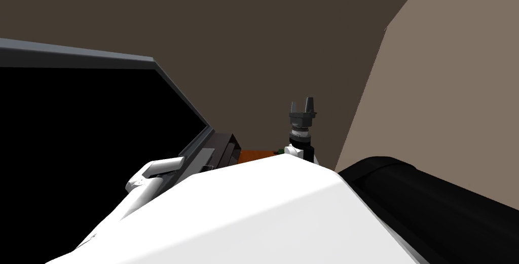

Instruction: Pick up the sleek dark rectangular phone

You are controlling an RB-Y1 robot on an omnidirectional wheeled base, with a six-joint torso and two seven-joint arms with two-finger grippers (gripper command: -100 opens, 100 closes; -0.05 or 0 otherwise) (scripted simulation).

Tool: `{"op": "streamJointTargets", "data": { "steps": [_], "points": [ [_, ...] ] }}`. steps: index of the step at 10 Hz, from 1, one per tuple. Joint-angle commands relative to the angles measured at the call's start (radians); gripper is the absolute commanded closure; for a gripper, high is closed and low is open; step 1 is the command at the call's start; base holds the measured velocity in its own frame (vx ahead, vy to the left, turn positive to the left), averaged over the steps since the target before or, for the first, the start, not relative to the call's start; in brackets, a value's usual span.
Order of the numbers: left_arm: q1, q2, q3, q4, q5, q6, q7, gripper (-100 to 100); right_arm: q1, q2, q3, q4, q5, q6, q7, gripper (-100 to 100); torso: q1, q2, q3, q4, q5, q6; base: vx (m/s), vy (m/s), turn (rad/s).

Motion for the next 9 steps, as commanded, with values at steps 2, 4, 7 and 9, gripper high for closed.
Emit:
{"op": "streamJointTargets", "data": {
  "steps": [2, 4, 7, 9],
  "points": [
    [-0.032, 0.010, 0.034, -0.045, -0.009, 0.044, -0.021, -100, 0.000, 0.000, 0.000, 0.000, 0.000, 0.000, 0.000, 0, -0.001, 0.001, 0.001, 0.002, -0.003, -0.002, -0.038, 0.011, 0.058],
    [-0.066, 0.020, 0.058, -0.068, -0.010, 0.078, -0.044, -100, 0.000, 0.000, 0.000, 0.000, 0.000, 0.000, 0.000, 0, 0.003, 0.004, 0.007, 0.011, -0.018, -0.006, -0.061, 0.009, 0.081],
    [-0.085, 0.025, 0.072, -0.084, -0.009, 0.101, -0.058, -100, 0.000, 0.000, 0.000, 0.000, 0.000, 0.000, 0.000, 0, 0.012, 0.003, 0.015, 0.028, -0.044, -0.013, -0.021, 0.021, 0.036],
    [-0.099, 0.029, 0.082, -0.098, -0.006, 0.121, -0.069, -100, 0.000, 0.000, 0.000, 0.000, 0.000, 0.000, 0.000, 0, 0.022, -0.001, 0.019, 0.039, -0.060, -0.016, -0.021, 0.015, 0.031]
  ]
}}
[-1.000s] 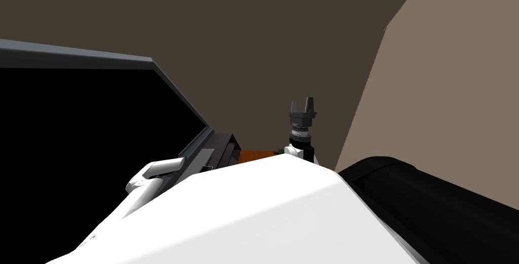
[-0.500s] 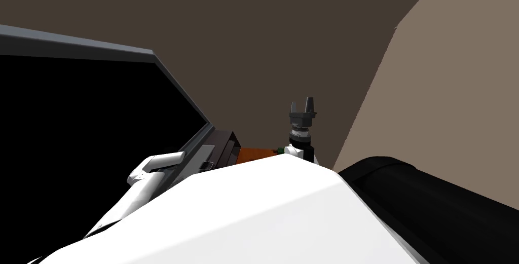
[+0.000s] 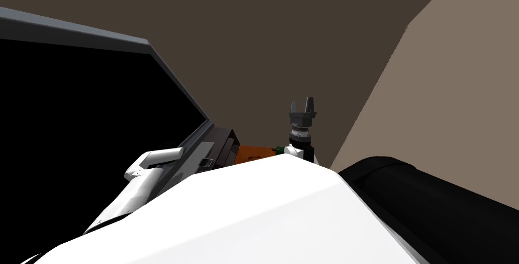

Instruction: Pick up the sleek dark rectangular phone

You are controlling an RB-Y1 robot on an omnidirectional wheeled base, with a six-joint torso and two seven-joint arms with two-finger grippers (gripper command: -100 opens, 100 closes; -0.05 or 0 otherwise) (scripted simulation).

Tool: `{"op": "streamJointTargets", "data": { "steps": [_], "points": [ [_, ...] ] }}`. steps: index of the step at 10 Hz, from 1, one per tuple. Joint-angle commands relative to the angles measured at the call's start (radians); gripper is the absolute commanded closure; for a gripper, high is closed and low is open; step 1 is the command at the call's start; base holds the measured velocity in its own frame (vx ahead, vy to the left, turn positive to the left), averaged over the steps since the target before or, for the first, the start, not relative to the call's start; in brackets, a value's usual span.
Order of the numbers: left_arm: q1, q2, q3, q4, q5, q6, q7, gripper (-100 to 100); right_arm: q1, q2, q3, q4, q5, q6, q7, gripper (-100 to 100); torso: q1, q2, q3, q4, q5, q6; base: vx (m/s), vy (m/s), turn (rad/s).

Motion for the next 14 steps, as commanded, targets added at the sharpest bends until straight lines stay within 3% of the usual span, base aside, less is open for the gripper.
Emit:
{"op": "streamJointTargets", "data": {
  "steps": [1, 2, 4, 14],
  "points": [
    [-0.025, 0.027, 0.027, -0.028, 0.004, 0.021, -0.013, -100, 0.000, 0.000, 0.000, 0.000, 0.000, 0.000, 0.000, 0, 0.000, 0.000, 0.000, 0.000, 0.000, 0.000, -0.039, 0.042, 0.026],
    [-0.025, 0.027, 0.027, -0.028, 0.004, 0.021, -0.013, -100, 0.000, 0.000, 0.000, 0.000, 0.000, 0.000, 0.000, 0, 0.003, 0.000, 0.003, 0.006, -0.008, -0.001, -0.028, 0.021, -0.015],
    [-0.004, 0.014, 0.007, -0.053, 0.046, 0.078, -0.021, -100, 0.000, 0.000, 0.000, 0.000, 0.000, 0.000, 0.000, 0, 0.009, -0.003, 0.006, 0.014, -0.019, -0.002, -0.003, 0.033, -0.069],
    [0.191, -0.077, -0.145, -0.083, 0.221, 0.191, 0.006, -100, 0.000, 0.000, 0.000, 0.000, 0.000, 0.000, 0.000, 0, 0.005, -0.008, 0.003, 0.014, -0.020, -0.002, 0.059, -0.012, -0.084]
  ]
}}
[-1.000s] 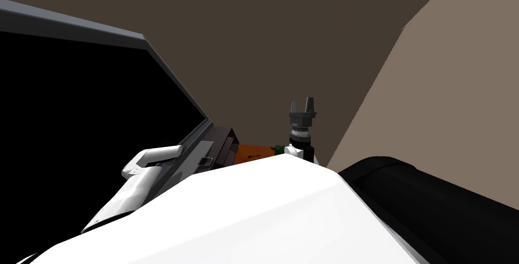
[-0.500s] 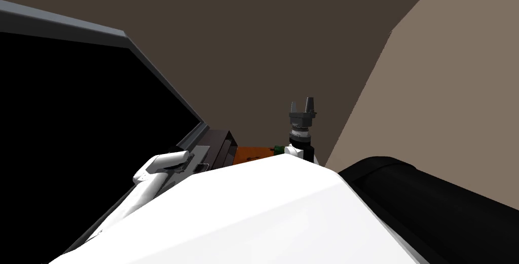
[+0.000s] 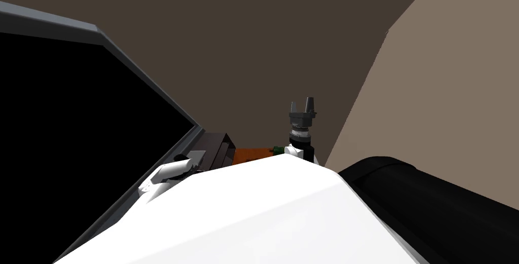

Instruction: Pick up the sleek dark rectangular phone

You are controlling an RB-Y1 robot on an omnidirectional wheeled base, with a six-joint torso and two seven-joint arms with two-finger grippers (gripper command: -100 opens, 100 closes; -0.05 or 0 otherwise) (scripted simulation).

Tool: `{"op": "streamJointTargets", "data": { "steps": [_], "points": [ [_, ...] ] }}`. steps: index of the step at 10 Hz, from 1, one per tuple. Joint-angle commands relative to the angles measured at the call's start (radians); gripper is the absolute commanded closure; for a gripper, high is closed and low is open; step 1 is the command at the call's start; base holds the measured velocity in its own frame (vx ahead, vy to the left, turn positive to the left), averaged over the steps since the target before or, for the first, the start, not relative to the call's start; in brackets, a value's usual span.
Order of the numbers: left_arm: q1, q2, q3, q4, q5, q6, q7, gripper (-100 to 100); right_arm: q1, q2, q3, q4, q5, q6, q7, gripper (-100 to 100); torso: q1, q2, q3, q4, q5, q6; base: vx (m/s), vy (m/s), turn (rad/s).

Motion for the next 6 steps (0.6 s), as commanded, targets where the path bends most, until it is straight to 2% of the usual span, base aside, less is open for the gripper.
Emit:
{"op": "streamJointTargets", "data": {
  "steps": [1, 2, 3, 4, 5, 6],
  "points": [
    [0.027, -0.026, -0.034, 0.005, 0.028, 0.022, 0.008, -100, 0.000, 0.000, 0.000, 0.000, 0.000, 0.000, 0.000, 0, 0.000, 0.000, 0.000, 0.000, 0.000, 0.000, 0.097, -0.010, -0.100],
    [0.041, -0.041, -0.046, 0.010, 0.038, 0.025, 0.009, -100, 0.000, 0.000, 0.000, 0.000, 0.000, 0.000, 0.000, 0, 0.001, -0.001, -0.001, 0.000, 0.000, 0.000, 0.097, -0.012, -0.064],
    [0.039, -0.027, -0.033, -0.002, 0.034, 0.024, 0.004, -100, 0.000, 0.000, 0.000, 0.000, 0.000, 0.000, 0.000, 0, 0.001, -0.002, -0.001, 0.000, 0.000, 0.000, 0.039, -0.010, -0.005],
    [0.041, -0.030, -0.035, -0.002, 0.035, 0.025, 0.006, 0, 0.000, 0.000, 0.000, 0.000, 0.000, 0.000, 0.000, 0, 0.001, 0.001, 0.000, 0.000, 0.000, 0.000, 0.007, -0.002, 0.003],
    [0.041, -0.044, -0.044, 0.027, 0.026, 0.006, 0.006, -100, 0.000, 0.000, 0.000, 0.000, 0.000, 0.000, 0.000, 0, 0.002, 0.003, 0.001, 0.001, 0.000, 0.000, 0.018, -0.013, -0.054],
    [0.041, -0.058, -0.054, 0.056, 0.016, -0.014, 0.006, -100, 0.000, 0.000, 0.000, 0.000, 0.000, 0.000, 0.000, 0, 0.001, 0.003, 0.002, 0.001, 0.000, 0.000, 0.036, -0.022, -0.064]
  ]
}}
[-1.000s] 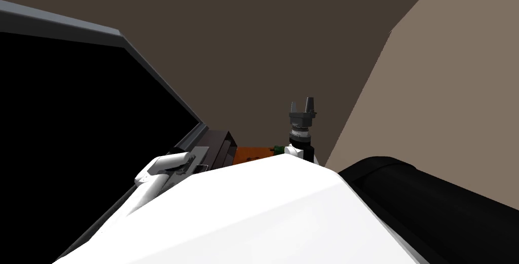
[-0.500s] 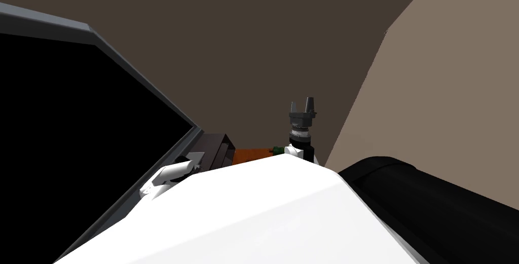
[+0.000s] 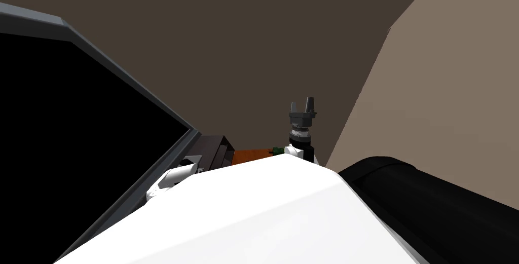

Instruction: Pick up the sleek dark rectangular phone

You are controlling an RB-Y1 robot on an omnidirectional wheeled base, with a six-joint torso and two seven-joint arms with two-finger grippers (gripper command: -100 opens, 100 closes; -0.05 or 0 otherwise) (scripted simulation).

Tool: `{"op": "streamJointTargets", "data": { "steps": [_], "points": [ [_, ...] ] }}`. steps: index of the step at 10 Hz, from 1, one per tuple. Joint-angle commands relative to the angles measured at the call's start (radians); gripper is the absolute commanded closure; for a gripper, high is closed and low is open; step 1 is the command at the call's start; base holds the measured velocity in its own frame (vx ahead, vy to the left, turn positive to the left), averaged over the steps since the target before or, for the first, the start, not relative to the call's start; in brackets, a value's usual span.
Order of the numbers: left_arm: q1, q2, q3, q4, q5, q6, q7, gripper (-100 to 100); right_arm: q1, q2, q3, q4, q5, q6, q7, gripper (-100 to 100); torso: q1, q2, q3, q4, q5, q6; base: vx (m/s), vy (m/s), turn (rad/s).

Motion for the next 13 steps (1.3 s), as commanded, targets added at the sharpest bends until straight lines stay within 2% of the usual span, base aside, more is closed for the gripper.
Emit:
{"op": "streamJointTargets", "data": {
  "steps": [1, 5, 6, 7, 11, 12, 13],
  "points": [
    [-0.004, -0.010, -0.006, 0.031, -0.002, -0.019, -0.005, -100, 0.000, 0.000, 0.000, 0.000, 0.000, 0.000, 0.000, 0, 0.000, 0.000, 0.000, 0.000, 0.000, 0.000, 0.025, -0.016, -0.012],
    [-0.003, -0.053, -0.034, 0.118, -0.030, -0.078, -0.005, -100, 0.000, 0.000, 0.000, 0.000, 0.000, 0.000, 0.000, 0, 0.003, -0.006, -0.009, -0.011, 0.026, 0.007, 0.025, -0.015, -0.047],
    [-0.007, -0.032, -0.020, 0.099, -0.034, -0.073, 0.000, -100, 0.000, 0.000, 0.000, 0.000, 0.000, 0.000, 0.000, 0, 0.003, -0.008, -0.012, -0.015, 0.036, 0.009, 0.010, -0.009, -0.002],
    [-0.007, -0.033, -0.021, 0.101, -0.035, -0.076, 0.001, 100, 0.000, 0.000, 0.000, 0.000, 0.000, 0.000, 0.000, 0, 0.004, -0.009, -0.013, -0.016, 0.037, 0.009, -0.005, -0.001, 0.022],
    [-0.004, -0.033, -0.021, 0.102, -0.035, -0.073, 0.001, 100, 0.000, 0.000, 0.000, 0.000, 0.000, 0.000, 0.000, 0, 0.008, -0.012, -0.014, -0.015, 0.039, 0.012, -0.001, -0.001, 0.002],
    [-0.004, -0.033, -0.021, 0.102, -0.035, -0.073, 0.001, 0, 0.000, 0.000, 0.000, 0.000, 0.000, 0.000, 0.000, 0, 0.008, -0.012, -0.014, -0.015, 0.039, 0.012, 0.000, 0.000, 0.000],
    [-0.004, -0.031, -0.020, 0.074, -0.016, -0.049, -0.005, 100, 0.000, 0.000, 0.000, 0.000, 0.000, 0.000, 0.000, 0, 0.008, -0.012, -0.014, -0.015, 0.039, 0.012, -0.018, 0.002, 0.044]
  ]
}}
